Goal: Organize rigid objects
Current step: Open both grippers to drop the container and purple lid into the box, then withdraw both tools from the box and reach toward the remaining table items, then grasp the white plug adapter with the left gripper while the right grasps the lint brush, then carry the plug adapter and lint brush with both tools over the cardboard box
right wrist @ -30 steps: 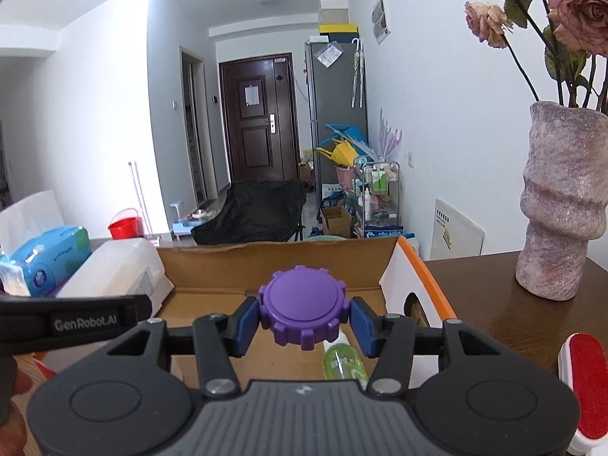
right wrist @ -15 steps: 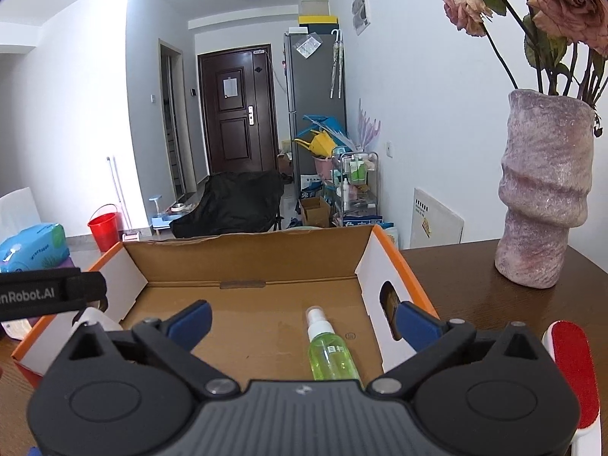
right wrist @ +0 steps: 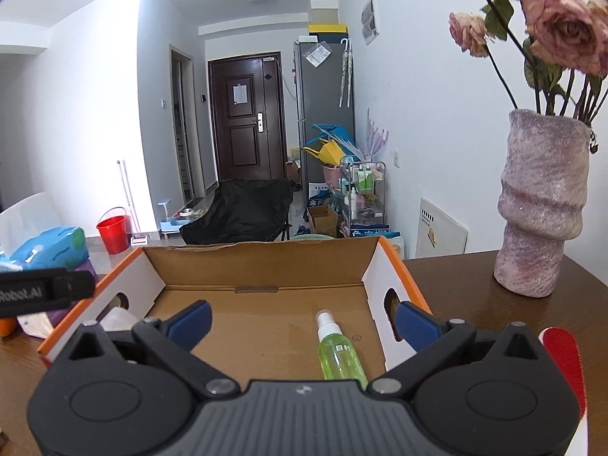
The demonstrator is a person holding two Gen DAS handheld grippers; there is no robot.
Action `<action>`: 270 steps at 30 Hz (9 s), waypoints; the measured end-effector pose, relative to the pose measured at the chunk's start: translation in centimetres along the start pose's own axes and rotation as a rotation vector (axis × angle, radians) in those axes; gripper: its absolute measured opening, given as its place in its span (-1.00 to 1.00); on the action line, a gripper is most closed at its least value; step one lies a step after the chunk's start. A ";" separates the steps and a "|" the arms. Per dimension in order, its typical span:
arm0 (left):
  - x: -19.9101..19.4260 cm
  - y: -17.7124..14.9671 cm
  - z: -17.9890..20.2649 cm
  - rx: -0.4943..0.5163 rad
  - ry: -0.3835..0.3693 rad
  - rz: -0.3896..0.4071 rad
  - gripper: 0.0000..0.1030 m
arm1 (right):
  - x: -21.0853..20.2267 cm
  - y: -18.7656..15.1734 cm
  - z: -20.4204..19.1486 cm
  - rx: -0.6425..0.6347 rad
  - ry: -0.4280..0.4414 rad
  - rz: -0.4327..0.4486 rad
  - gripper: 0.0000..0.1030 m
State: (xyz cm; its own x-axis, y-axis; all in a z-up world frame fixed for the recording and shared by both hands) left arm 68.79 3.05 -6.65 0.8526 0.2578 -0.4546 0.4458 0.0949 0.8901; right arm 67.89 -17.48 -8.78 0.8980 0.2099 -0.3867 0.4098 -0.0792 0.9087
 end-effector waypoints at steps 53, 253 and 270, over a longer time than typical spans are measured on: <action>-16.8 -10.8 -12.6 0.008 0.077 0.009 1.00 | -21.2 -9.9 2.4 -0.027 -0.149 0.059 1.00; -17.4 -10.1 -6.0 -0.045 -0.059 -0.052 -0.29 | -20.5 -10.3 -0.4 0.057 -0.034 0.094 -0.53; -15.1 -7.3 -3.0 -0.092 -0.067 -0.035 -0.29 | -17.6 -7.4 -1.9 0.042 0.000 0.123 -0.53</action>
State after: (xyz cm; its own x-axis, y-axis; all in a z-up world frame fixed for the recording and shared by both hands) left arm 51.84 1.40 -6.20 0.8544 0.1882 -0.4843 0.4517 0.1914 0.8714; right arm 48.70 -18.78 -8.40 0.9420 0.1962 -0.2723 0.3026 -0.1456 0.9420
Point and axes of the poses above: each gripper's, at about its wrist camera, not at the fingertips, and x roughly the way its jaws point, z to its right, y to its top, the point moved 10 cm from there along x, roughly the way its jaws point, and after that the axes turned 12 degrees about y, right-handed, at the moved point
